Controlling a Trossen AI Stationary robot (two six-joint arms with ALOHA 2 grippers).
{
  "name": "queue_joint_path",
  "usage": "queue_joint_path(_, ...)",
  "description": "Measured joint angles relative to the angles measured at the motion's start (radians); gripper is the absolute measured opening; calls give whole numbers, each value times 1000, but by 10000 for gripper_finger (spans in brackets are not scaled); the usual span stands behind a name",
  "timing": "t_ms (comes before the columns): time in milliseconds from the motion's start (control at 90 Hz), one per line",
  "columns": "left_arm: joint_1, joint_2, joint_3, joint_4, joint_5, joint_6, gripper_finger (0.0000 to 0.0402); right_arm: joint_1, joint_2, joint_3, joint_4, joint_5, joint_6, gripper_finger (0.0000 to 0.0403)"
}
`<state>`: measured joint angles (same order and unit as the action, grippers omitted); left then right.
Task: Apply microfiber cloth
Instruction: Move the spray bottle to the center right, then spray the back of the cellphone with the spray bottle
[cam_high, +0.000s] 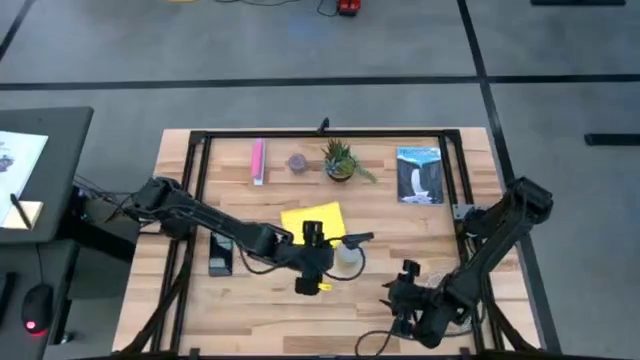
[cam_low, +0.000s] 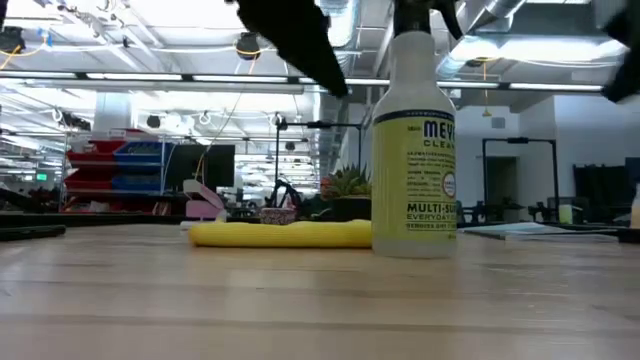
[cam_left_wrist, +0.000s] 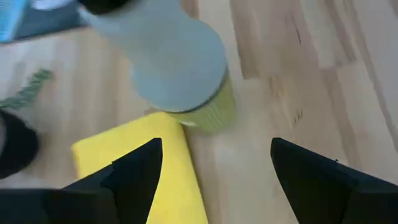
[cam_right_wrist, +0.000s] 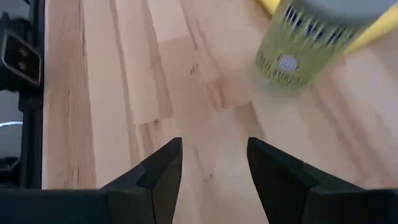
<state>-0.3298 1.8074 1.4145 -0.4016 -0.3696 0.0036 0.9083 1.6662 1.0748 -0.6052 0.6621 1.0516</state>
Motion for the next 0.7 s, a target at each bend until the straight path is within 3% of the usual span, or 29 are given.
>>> queue_joint_path(333,10,102,0,170,139,-16,278,21,32,0,-8,16,67,170)
queue_joint_path(589,-36,110,0,335,158,-67,278,42,-48,0,-65,19,69,170)
queue_joint_path(700,-51,101,0,305,156,-81,278,42,-69,1,-88,26,68,170)
